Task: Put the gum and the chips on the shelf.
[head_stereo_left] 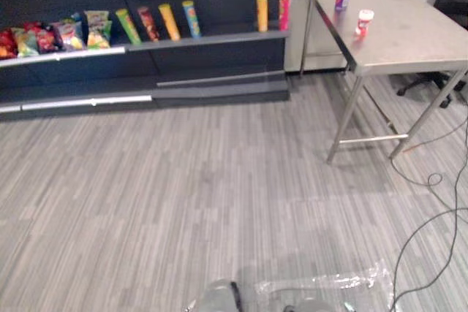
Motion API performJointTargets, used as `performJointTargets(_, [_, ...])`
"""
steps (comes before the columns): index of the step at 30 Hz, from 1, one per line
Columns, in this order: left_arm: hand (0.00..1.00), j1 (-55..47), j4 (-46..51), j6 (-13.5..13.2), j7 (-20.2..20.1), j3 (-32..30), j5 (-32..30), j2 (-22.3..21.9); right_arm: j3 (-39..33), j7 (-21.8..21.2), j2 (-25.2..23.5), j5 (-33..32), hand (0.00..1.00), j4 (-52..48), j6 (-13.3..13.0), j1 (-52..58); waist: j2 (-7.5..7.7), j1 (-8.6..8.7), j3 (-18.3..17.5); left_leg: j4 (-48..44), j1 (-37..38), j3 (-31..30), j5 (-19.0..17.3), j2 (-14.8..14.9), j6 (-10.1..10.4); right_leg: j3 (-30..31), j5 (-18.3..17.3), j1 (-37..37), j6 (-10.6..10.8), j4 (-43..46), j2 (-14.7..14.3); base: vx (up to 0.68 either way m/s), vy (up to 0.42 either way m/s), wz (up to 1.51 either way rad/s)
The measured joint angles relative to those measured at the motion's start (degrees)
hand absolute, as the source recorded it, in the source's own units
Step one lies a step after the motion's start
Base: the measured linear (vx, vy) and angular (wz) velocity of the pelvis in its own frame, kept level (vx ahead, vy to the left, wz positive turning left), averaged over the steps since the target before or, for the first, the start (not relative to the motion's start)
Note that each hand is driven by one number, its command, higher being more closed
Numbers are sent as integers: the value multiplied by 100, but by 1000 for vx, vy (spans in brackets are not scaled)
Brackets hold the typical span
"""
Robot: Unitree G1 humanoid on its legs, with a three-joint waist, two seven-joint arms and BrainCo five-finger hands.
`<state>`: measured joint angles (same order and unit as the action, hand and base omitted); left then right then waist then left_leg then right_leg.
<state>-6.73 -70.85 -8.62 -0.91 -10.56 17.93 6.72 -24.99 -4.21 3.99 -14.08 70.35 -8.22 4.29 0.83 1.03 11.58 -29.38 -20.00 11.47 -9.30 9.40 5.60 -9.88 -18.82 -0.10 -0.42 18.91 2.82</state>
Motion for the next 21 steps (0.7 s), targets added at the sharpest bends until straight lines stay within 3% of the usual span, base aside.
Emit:
performJointTargets(2, [0,-1,33,-9,20,42,-1,-35,89,5,0,1,0,-26,-9,-82,-86,1,32,1686,53,-176,654,-68,89,124,-85,204,181,-225,8,316,172,-28])
performJointTargets(4, [0,12,40,-13,35,123,-1,-76,130,11,43,0,0,-19,-9,-86,-194,-20,74,2340,48,-298,1000,-37,98,290,-182,440,386,-407,3,381,250,-32])
performJointTargets(5, [0,14,38,-11,40,119,0,-76,136,12,51,0,0,-11,-7,-83,-189,-55,76,2223,31,-268,1284,-29,81,374,-205,512,460,-490,44,591,410,-64])
performJointTargets(6, [0,11,39,-14,37,116,-2,-62,133,12,41,2,0,0,-9,-85,-132,-143,20,2007,26,-216,1617,-192,-143,539,-201,667,599,-715,261,636,406,-60])
performJointTargets(7, [0,47,34,-18,44,111,-1,52,106,-6,-69,12,0,69,-6,-193,87,-135,-45,1807,-19,1,1286,-390,-335,658,-49,716,758,-878,527,575,313,-51])
performJointTargets(8, [0,90,39,-36,50,114,-1,71,75,-14,-110,12,0,77,-10,-233,119,-123,-55,1690,-80,66,1244,-439,-445,738,72,689,775,-906,603,542,296,-26])
performJointTargets(10, [0,219,20,-67,43,120,-10,93,-9,-14,-128,47,0,71,-14,-284,128,-131,-81,1276,-116,330,991,-558,-752,1093,650,619,810,-807,798,495,318,-23])
performJointTargets(11, [0,211,20,-70,42,121,-10,89,-84,-14,-133,56,0,72,-8,-284,123,-135,-87,1266,-39,382,899,-592,-796,1172,771,594,803,-687,836,465,302,-30])
performJointTargets(14, [0,190,22,-74,4,189,-12,94,-388,-20,-179,72,0,49,-6,-282,83,-142,-113,1346,479,563,575,-667,-980,1348,1497,-24,741,936,899,419,262,-26])
performJointTargets(15, [0,190,27,-72,-7,285,-15,141,-370,-18,-170,73,0,19,-7,-273,89,-101,-113,1381,736,551,465,-726,-1031,1234,2080,-293,772,1685,965,426,231,-1])
performJointTargets(16, [0,190,36,-73,-32,423,-15,169,-364,-18,-163,63,0,-4,-22,-243,59,-73,-94,1532,1105,498,268,-770,-1033,1097,2296,-540,801,2521,1027,423,214,6])
performJointTargets(18, [0,197,40,-73,-63,511,-17,220,-265,-13,-175,59,0,-9,-57,-231,101,-50,-67,1747,1573,442,144,-883,-1032,893,1962,-895,728,3547,1113,327,106,17])
performJointTargets(19, [0,190,16,-71,-65,606,-18,216,-68,-15,-121,56,0,-43,-66,-200,60,20,-46,2108,2093,321,128,-914,-1020,452,1434,-1097,533,3931,1093,241,33,25])
performJointTargets(21, [0,193,15,-69,-67,604,-17,186,143,-18,-52,58,0,-135,-74,-178,4,45,-34,2369,2489,235,61,-865,-969,7,950,-1380,397,3761,1006,258,-22,22])
